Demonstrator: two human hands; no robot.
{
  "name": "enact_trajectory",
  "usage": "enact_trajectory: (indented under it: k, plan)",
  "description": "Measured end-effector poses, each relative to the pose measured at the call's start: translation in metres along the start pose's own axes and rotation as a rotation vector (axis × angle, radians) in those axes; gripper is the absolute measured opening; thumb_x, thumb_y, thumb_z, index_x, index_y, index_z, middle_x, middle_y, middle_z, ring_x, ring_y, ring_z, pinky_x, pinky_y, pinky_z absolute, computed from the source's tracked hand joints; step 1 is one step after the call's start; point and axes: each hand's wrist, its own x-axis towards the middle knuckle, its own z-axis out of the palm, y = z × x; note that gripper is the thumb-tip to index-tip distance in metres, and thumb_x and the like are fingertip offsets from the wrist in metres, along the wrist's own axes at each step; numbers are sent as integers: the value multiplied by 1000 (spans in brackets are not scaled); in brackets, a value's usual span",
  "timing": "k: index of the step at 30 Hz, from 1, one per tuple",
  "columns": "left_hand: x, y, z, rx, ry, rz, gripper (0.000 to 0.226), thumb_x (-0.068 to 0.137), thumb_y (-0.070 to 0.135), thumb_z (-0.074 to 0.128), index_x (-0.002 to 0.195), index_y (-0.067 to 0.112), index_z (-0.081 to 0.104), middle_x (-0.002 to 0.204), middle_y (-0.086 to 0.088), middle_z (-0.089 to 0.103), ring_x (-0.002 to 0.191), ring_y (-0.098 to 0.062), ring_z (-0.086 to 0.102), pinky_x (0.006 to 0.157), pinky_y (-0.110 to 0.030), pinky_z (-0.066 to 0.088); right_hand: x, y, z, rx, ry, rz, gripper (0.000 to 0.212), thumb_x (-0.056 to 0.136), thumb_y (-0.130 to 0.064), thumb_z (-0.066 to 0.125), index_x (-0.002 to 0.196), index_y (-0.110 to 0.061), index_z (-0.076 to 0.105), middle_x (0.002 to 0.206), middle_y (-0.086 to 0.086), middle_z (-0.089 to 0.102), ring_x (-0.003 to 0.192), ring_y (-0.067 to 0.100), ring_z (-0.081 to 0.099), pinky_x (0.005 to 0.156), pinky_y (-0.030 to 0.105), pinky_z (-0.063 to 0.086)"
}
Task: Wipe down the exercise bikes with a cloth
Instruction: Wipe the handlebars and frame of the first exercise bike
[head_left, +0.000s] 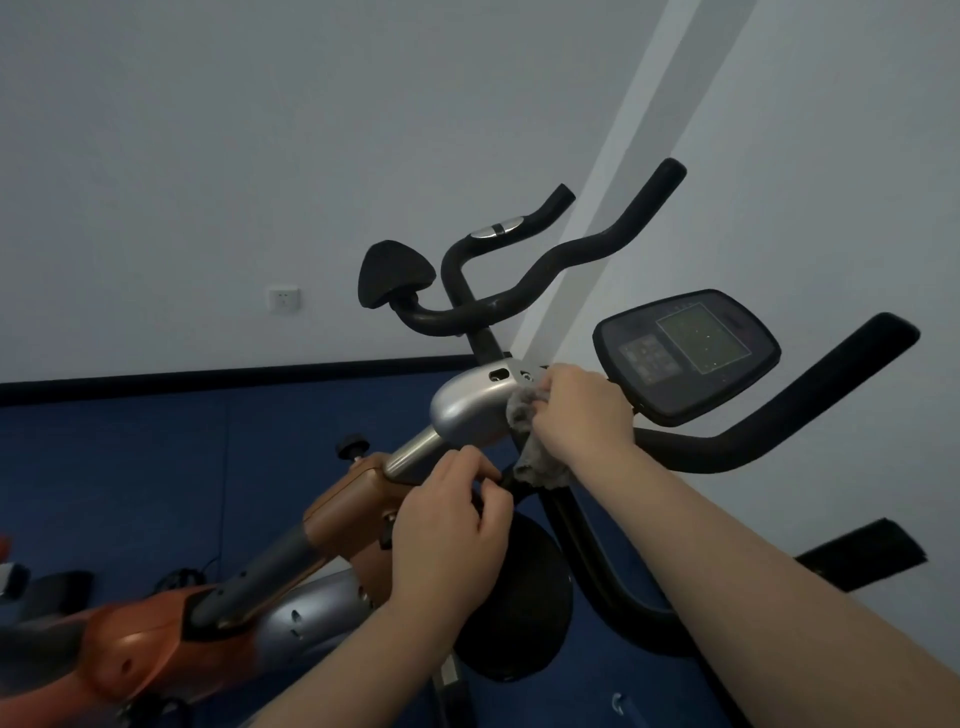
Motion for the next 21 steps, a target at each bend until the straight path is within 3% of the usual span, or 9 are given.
enact_trajectory:
  k: [4,7,9,12,14,19,21]
  plan:
    - [-1,1,-2,2,-5,-23,19,77,39,32,75,32,50,60,4,53,55,-8,53,44,-18,32,-7,18,-4,70,-49,-167,13,88,-30,59,98,-23,64,94,2,67,89,21,62,75,35,50]
    - [0,1,-3,-27,-25,-25,20,76,40,33,76,32,52,62,3,54,54,-7,52,46,-22,34,-18,46,-25,303,-237,-359,15,79,-31,71,93,-33,73,92,-13,71,90,4,64,78,22,49]
    - [0,1,-3,-46,-19,-43,20,75,42,33,76,33,52,62,5,55,53,-7,51,47,-22,34,-16,49,-32,407,-313,-380,19,77,-28,75,95,-34,75,92,-14,73,90,-1,64,78,18,48]
    - [-2,1,-2,-75,-13,-61,20,75,41,35,75,33,53,59,5,54,49,-6,48,48,-22,34,-7,24,-6,187,-42,-371,13,85,-32,64,93,-34,74,92,-5,71,90,13,62,80,32,50]
    - [-2,0,-3,-75,-9,-61,19,76,39,35,74,31,52,60,7,55,49,-6,48,49,-23,33,-18,-1,14,2,71,-459,18,89,-34,55,92,-33,72,94,-2,68,92,18,61,81,38,51]
    - [-1,-5,-7,-100,-50,-59,16,80,37,39,77,31,53,65,8,58,49,-7,49,46,-33,38,-15,11,-9,204,-254,-573,16,87,-34,62,98,-34,73,97,-8,72,93,10,63,84,37,52]
    - [2,-10,-10,-126,-81,-72,18,79,41,41,80,34,57,69,6,61,53,-9,55,51,-38,46,-5,24,-24,301,-156,-508,16,84,-29,68,98,-33,74,96,-8,73,91,6,63,85,30,51]
